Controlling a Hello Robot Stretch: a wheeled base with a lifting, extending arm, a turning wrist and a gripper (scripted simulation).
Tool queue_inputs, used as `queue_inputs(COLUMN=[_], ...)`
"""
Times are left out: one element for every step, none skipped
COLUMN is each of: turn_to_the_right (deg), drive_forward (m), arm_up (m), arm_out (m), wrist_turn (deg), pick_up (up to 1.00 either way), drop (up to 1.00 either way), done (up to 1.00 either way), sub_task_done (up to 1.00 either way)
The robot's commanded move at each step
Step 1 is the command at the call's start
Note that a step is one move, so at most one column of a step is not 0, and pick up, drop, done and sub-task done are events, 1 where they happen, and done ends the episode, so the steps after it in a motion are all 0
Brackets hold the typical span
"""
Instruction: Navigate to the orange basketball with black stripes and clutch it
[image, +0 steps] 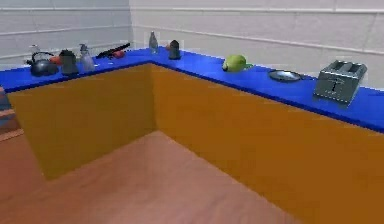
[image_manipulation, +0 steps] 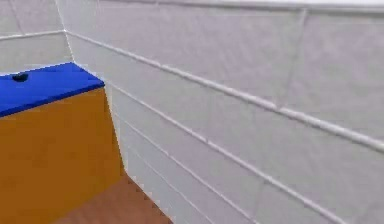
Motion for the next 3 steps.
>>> queue_inputs(turn_to_the_right=[0.0, -45.0, -18.0], drive_forward=[0.05, 0.00, 0.00], arm_up=[0.00, 0.00, 0.00], arm_out=[0.00, 0.00, 0.00], wrist_turn=[0.0, 0.0, 0.0], pick_up=[0.00, 0.00, 0.00], drop=[0.00, 0.00, 0.00], done=[0.00, 0.00, 0.00], sub_task_done=[0.00, 0.00, 0.00])
